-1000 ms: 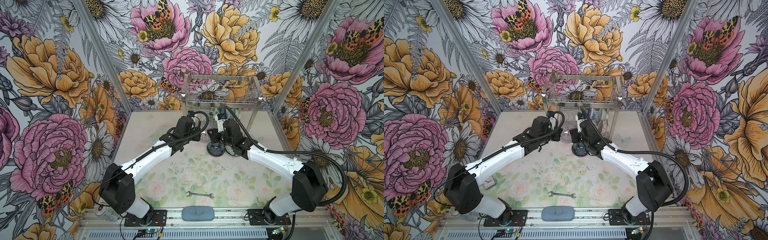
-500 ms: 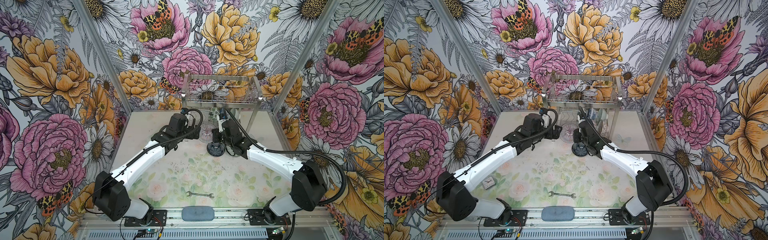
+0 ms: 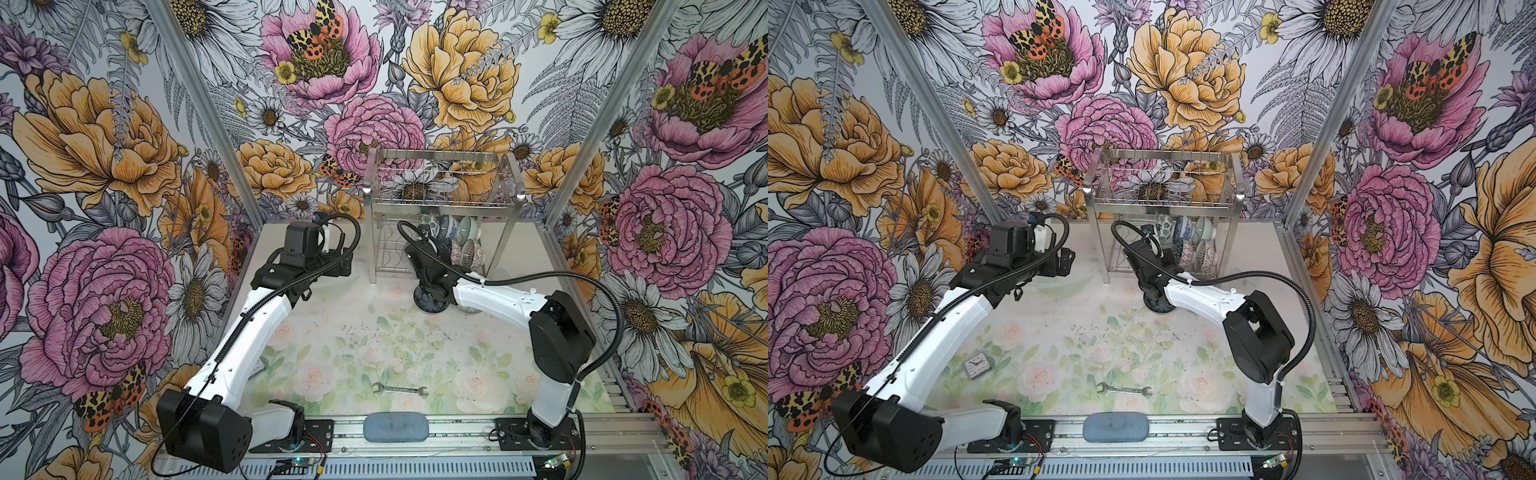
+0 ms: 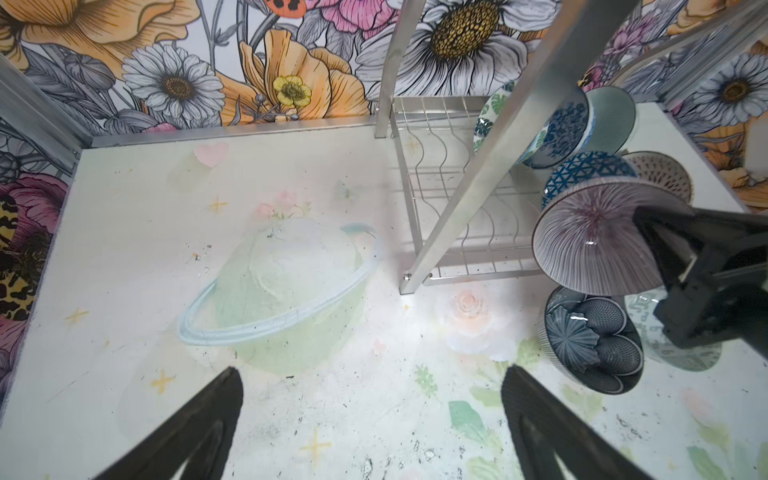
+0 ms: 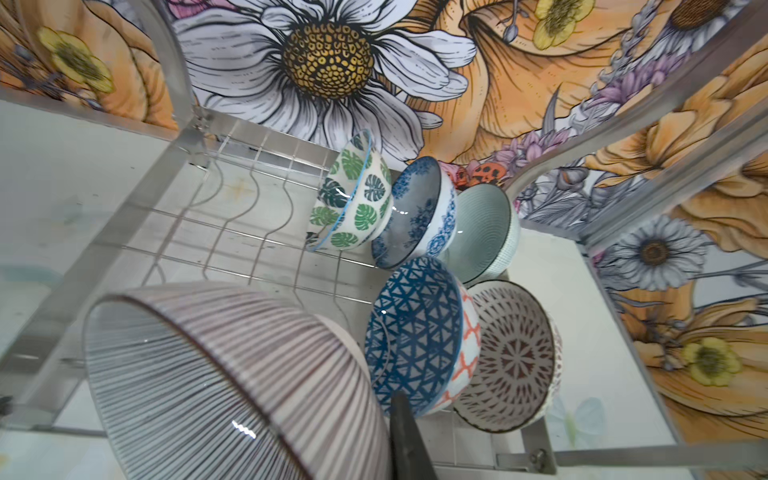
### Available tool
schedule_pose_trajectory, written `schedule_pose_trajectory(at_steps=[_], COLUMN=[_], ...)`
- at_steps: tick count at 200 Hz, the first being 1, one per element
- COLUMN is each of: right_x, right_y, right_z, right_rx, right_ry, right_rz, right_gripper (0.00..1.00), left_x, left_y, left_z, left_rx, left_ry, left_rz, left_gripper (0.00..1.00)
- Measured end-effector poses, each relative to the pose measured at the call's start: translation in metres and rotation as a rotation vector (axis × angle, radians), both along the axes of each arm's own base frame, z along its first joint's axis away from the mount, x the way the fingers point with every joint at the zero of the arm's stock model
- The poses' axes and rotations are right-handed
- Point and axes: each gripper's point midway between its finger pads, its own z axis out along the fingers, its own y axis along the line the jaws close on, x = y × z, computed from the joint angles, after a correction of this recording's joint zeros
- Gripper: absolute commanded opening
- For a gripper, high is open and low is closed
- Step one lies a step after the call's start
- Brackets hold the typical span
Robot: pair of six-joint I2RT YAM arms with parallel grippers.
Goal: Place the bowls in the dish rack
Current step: 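Carry the striped bowl into the rack with the right gripper and set it down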
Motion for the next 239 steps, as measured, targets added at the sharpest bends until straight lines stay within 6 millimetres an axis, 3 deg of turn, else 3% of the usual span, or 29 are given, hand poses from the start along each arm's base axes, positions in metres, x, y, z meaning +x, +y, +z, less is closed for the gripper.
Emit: schedule_pose_trajectory(at_steps=[55, 118, 181, 239], right_x=[0.026, 0.048, 0.064, 0.073], right_y=[-0.007, -0.016, -0.027, -0.028], right_z=[-0.003, -0.043, -0.028, -0.046], right_rx=[-0.201, -0.358, -0.415, -0.472], right_ry=[-0.036, 0.012, -0.030, -0.012], right_rz=[-0.102, -0.160, -0.219, -0.231], right_gripper=[0.00, 0.00, 0.00, 0.00], left_x=[-0.007, -0.011, -0.012, -0.013], left_y=[0.007, 0.006, 0.006, 0.006], left_z=[-0.008, -0.002, -0.002, 0.001], left_rx=[-0.012, -0.020, -0.022, -0.025], left_ry=[0.021, 0.004, 0.004, -0.006], left_rz=[-0.004, -0.010, -0.013, -0.013], left_gripper=[0.99, 0.99, 0.99, 0.99])
